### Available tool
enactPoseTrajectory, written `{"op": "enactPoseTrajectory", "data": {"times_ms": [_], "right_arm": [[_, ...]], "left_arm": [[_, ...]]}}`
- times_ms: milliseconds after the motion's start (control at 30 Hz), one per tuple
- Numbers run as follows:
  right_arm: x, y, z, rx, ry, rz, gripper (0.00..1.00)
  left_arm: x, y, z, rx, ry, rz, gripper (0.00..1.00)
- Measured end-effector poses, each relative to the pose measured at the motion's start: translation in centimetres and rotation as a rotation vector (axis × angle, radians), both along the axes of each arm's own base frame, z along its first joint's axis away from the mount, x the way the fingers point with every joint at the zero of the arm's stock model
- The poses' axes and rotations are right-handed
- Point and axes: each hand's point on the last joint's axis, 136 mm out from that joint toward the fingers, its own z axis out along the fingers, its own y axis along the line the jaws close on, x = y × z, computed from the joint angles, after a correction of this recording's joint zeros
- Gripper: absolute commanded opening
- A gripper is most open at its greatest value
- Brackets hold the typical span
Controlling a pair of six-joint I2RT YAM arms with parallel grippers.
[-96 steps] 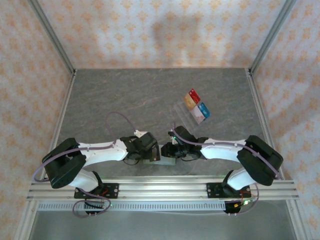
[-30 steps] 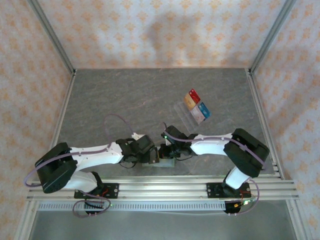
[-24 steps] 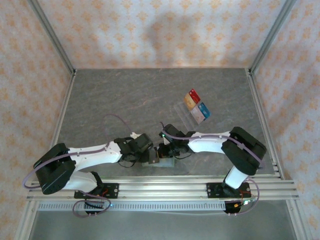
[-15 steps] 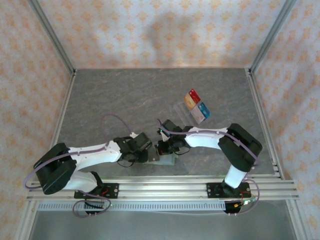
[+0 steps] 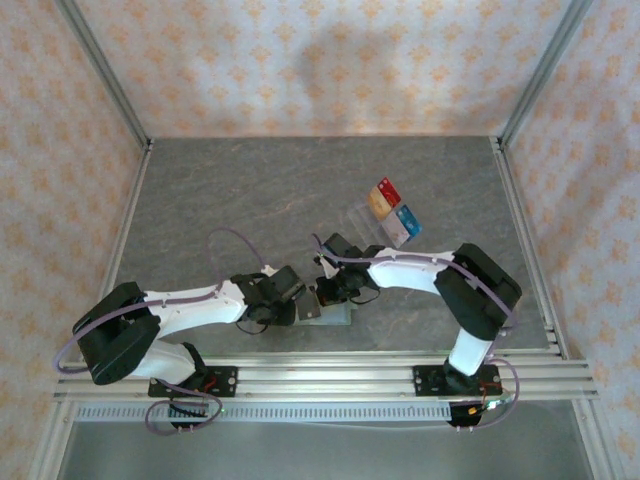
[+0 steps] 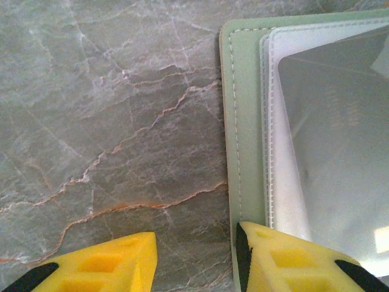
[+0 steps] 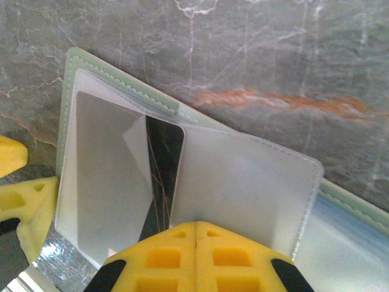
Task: Put the credit cards into the card holder
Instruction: Flip over the card slot in the card holder.
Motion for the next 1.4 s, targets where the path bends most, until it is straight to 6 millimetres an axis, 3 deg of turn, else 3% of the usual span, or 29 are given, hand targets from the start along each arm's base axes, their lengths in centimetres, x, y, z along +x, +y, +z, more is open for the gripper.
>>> {"op": "enactPoseTrajectory", "data": {"times_ms": [367, 933, 1400], "right_arm": [[-1.3, 0.3, 0.0, -0.013, -0.002, 0.024, 0.02], [-1.6, 0.9, -0.1, 0.013, 0.006, 0.000, 0.03], [-1.9, 1.8, -0.3, 0.079, 0.023, -0.034, 0.20]], "left_arm": [[0.0, 0.0, -0.1, -0.005, -0.004, 0.002, 0.39], [-0.1, 0.0, -0.2, 0.000, -0.009, 0.005, 0.39], [-0.1, 0.0, -0.1, 0.007, -0.023, 0.012, 0.40]]}}
